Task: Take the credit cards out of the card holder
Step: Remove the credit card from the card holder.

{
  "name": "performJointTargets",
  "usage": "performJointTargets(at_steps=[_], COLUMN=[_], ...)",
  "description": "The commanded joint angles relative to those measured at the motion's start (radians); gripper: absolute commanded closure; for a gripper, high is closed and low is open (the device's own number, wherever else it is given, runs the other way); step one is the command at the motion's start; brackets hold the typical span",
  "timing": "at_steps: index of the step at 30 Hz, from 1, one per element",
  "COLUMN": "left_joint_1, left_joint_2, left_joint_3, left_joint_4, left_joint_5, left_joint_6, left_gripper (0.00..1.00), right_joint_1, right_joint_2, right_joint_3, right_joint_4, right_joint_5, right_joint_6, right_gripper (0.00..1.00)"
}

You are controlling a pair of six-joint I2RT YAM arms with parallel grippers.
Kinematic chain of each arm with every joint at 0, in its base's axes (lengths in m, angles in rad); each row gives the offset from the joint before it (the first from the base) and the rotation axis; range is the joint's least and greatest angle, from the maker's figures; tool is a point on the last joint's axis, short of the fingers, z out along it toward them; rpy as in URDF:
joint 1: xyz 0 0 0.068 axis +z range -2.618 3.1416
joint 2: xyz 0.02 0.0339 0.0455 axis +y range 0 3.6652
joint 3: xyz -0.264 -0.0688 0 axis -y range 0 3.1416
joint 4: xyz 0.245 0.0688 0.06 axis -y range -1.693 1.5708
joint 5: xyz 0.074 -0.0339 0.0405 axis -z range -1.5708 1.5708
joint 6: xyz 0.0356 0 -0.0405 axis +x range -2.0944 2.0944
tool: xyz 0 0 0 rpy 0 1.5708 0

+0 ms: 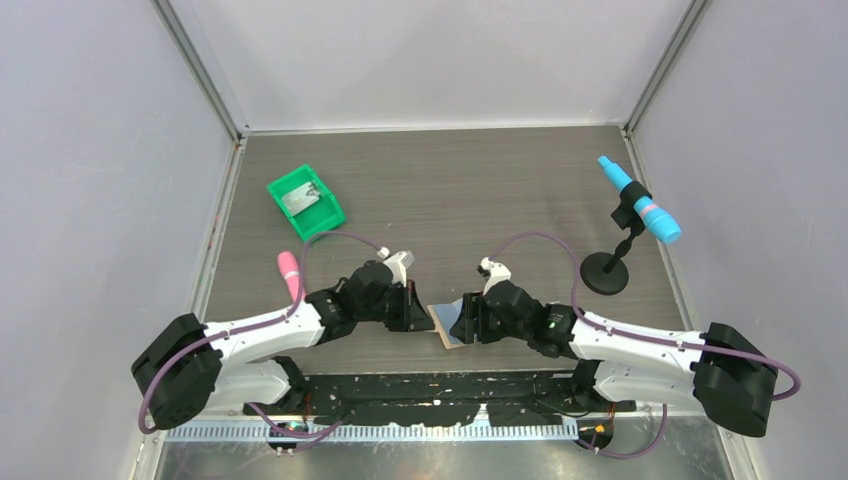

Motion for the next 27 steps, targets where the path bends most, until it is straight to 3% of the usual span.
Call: performJointTargets(at_steps=[1,27], left_joint_1=[-0.005,-0.005], left_joint_2=[-0.014,0.019], left_joint_3=[-0.009,-0.013], left_joint_4=[0.001,-0.017], left_joint_5=[-0.008,-0.003], left_joint_6=[0.028,0.067], left_gripper=[1.0,1.0], right_joint_1=[0.003,0.002], right_joint_2=[-0.015,-0.005], right_joint_3=[0.031,0.061], right_joint_4=[-0.011,0.002], right_joint_5=[0.045,0.017], right_joint_6=[-0.026,-0.055], right_gripper=[0.41,0.36])
